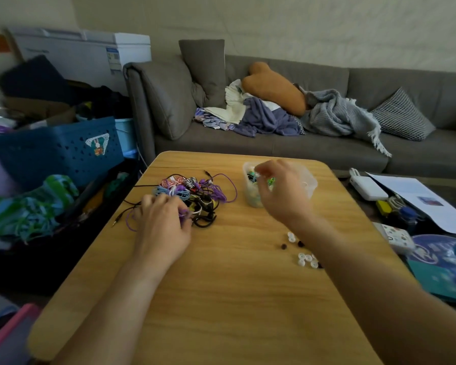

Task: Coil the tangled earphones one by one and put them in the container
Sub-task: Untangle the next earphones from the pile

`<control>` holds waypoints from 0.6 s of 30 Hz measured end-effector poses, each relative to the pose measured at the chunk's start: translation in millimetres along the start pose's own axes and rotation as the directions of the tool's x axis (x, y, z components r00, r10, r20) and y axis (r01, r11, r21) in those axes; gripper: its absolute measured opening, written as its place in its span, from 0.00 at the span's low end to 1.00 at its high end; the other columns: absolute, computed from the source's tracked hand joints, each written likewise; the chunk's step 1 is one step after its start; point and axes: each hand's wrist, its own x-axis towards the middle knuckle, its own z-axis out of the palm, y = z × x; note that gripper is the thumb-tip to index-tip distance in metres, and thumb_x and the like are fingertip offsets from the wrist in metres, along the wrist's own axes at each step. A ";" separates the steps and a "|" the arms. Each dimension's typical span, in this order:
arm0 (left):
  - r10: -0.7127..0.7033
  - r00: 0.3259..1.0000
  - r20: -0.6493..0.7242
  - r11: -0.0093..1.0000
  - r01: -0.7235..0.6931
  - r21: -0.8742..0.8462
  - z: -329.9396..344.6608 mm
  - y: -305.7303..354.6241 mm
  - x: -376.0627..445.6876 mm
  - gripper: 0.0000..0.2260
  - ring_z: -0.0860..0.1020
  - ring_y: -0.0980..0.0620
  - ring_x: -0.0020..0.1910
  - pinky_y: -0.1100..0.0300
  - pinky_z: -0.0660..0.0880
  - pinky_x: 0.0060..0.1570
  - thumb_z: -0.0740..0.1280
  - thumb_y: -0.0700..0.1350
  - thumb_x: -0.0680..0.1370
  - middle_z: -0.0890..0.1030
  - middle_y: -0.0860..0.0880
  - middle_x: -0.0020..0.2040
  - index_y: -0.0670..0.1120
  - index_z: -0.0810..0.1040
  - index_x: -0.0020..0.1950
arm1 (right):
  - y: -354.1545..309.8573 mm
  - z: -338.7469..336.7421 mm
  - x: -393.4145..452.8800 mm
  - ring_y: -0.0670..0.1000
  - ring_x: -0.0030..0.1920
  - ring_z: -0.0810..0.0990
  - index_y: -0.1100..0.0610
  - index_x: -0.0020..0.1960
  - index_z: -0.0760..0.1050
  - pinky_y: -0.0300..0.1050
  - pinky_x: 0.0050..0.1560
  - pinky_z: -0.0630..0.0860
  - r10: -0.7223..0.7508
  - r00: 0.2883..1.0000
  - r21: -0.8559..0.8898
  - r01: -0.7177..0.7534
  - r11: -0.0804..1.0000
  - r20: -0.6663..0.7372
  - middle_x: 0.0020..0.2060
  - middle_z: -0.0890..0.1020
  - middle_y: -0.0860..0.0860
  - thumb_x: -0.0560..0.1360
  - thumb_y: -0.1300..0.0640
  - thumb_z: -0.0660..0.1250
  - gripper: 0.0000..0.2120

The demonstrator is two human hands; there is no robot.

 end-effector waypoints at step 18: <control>-0.239 0.954 -0.180 0.866 0.126 -0.484 -12.6 -20.0 -0.3 0.06 0.77 0.48 0.45 0.56 0.72 0.40 0.68 0.48 0.78 0.79 0.49 0.45 0.49 0.72 0.49 | -43.0 76.1 -34.4 0.56 0.58 0.75 0.57 0.60 0.78 0.45 0.58 0.70 0.144 0.915 0.038 -0.171 0.985 0.378 0.57 0.77 0.56 0.78 0.53 0.67 0.12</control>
